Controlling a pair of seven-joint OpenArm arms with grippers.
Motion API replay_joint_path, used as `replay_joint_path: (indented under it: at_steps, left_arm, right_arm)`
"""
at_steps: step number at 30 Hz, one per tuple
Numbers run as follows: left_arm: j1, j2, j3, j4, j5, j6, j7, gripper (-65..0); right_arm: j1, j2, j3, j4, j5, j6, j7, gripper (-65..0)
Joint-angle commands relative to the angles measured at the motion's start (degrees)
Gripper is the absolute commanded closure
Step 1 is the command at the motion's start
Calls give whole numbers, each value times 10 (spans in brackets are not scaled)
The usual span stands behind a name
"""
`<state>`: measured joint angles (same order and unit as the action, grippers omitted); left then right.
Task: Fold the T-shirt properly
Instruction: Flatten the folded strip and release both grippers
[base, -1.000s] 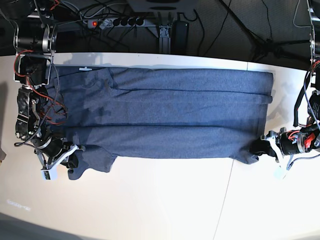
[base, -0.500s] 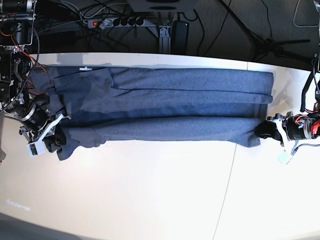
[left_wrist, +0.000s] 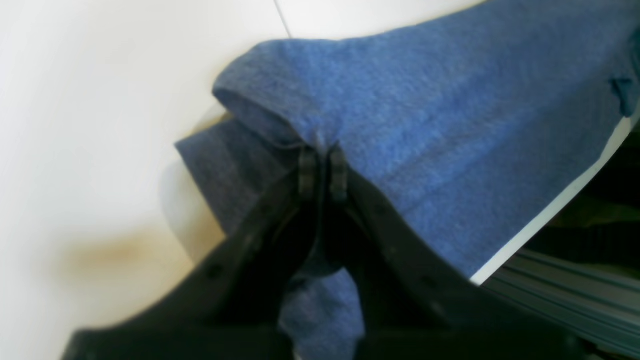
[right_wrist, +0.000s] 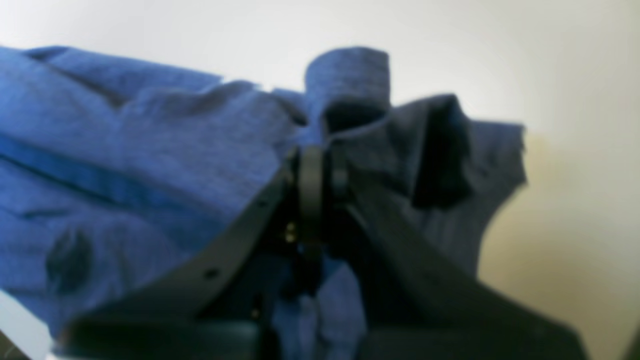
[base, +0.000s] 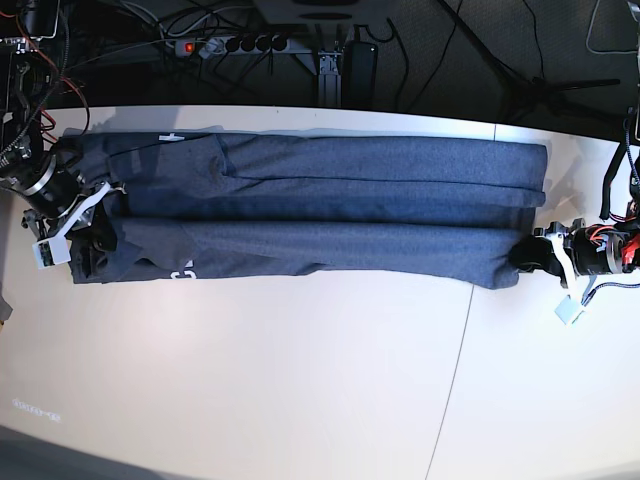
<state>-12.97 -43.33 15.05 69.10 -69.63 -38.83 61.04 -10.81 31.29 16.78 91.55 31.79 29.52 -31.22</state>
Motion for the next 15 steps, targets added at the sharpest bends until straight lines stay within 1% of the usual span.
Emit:
replay_joint_path:
  at_steps: [1,12,15]
  left_arm:
    - [-11,-15,-5,7,-16,-12,5,0]
    - [-11,-23,-5,7,-154,-12,113,0]
    - [-11,-28,-5,7,-154,-12,119,0]
  right_arm:
    - [-1,12,10,9,4,39,10,0]
    - [-10,12,10,9,4,39,8,0]
    - [-10,12,10,9,4,39,8,0]
